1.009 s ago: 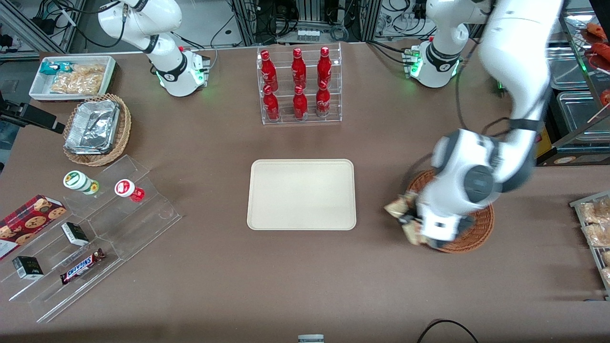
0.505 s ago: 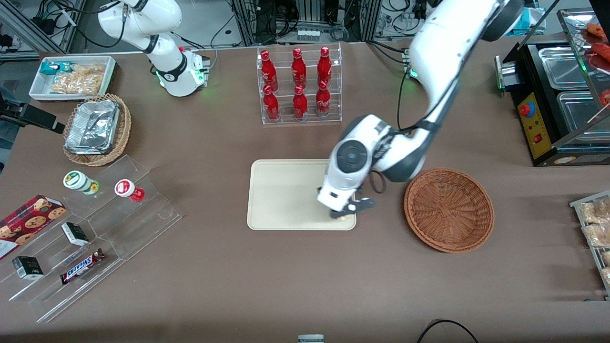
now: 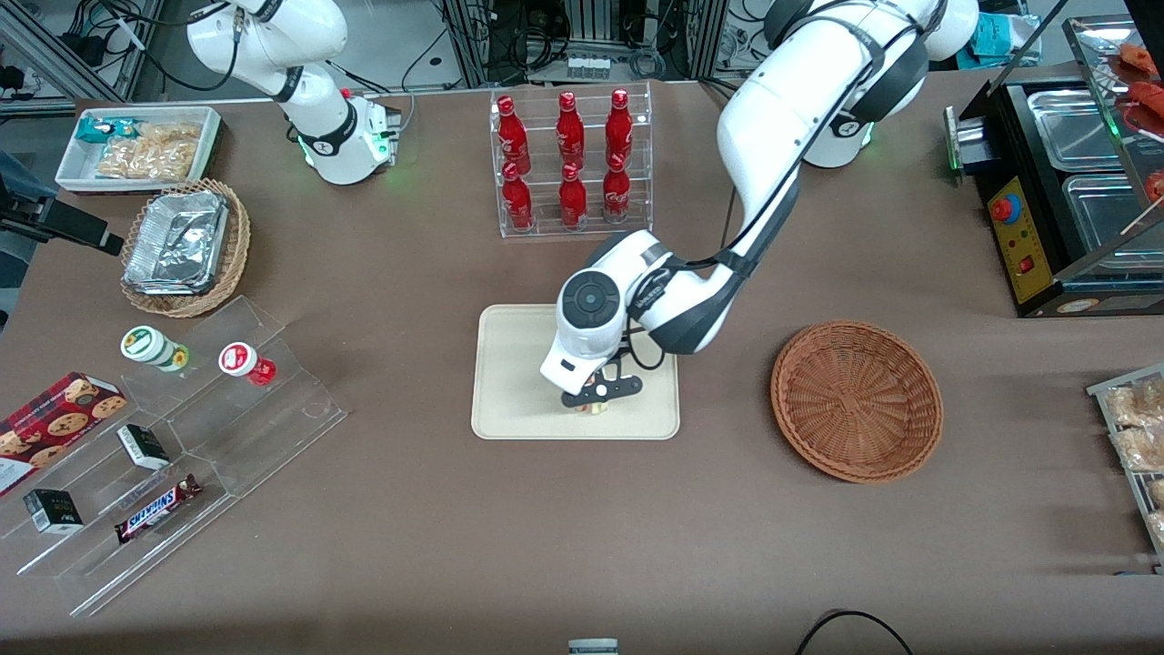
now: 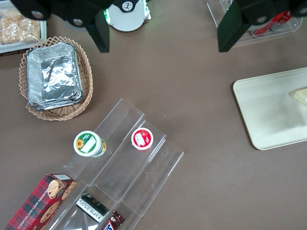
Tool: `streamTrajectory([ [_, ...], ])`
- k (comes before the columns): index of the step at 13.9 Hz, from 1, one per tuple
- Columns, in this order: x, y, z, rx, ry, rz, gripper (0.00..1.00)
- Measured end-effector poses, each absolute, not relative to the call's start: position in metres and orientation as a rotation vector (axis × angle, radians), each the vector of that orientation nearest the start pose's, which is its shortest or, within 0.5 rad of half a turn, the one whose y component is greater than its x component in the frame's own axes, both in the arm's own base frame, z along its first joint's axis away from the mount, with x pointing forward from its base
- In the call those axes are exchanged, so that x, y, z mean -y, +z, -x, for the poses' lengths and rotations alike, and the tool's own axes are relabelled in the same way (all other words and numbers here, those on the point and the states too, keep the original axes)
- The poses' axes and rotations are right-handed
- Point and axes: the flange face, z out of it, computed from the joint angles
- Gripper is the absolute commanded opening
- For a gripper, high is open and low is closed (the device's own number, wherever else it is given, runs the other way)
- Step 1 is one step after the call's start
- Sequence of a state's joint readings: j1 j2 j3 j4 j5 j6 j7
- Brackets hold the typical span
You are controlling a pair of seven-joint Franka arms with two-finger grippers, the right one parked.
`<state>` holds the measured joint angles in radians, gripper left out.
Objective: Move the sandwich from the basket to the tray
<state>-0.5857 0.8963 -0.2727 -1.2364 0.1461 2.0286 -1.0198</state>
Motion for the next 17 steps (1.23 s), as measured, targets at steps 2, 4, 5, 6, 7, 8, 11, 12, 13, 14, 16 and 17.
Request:
streamTrajectory([
  [2,0.535,0.205,-0.521,0.278,0.156,3.086,0.31],
  [4,0.539,0.205,-0.524,0.289,0.136,3.093,1.00],
  [5,0.538,0.207,-0.528,0.297,0.126,3.096,1.00],
  [6,0.536,0.209,-0.532,0.307,0.113,3.096,1.00],
  [7,0.532,0.211,-0.538,0.328,0.096,3.091,1.00],
  [8,0.526,0.213,-0.546,0.356,0.073,3.085,1.00],
  [11,0.507,0.248,-0.575,0.443,0.006,3.082,1.00],
  [12,0.497,0.269,-0.584,0.471,-0.007,3.079,1.00],
  [13,0.487,0.291,-0.592,0.499,-0.024,3.080,1.00],
  [14,0.477,0.313,-0.599,0.529,-0.040,3.083,1.00],
  [16,0.448,0.355,-0.613,0.601,-0.042,3.067,1.00],
  [17,0.426,0.378,-0.621,0.647,-0.036,3.045,1.00],
])
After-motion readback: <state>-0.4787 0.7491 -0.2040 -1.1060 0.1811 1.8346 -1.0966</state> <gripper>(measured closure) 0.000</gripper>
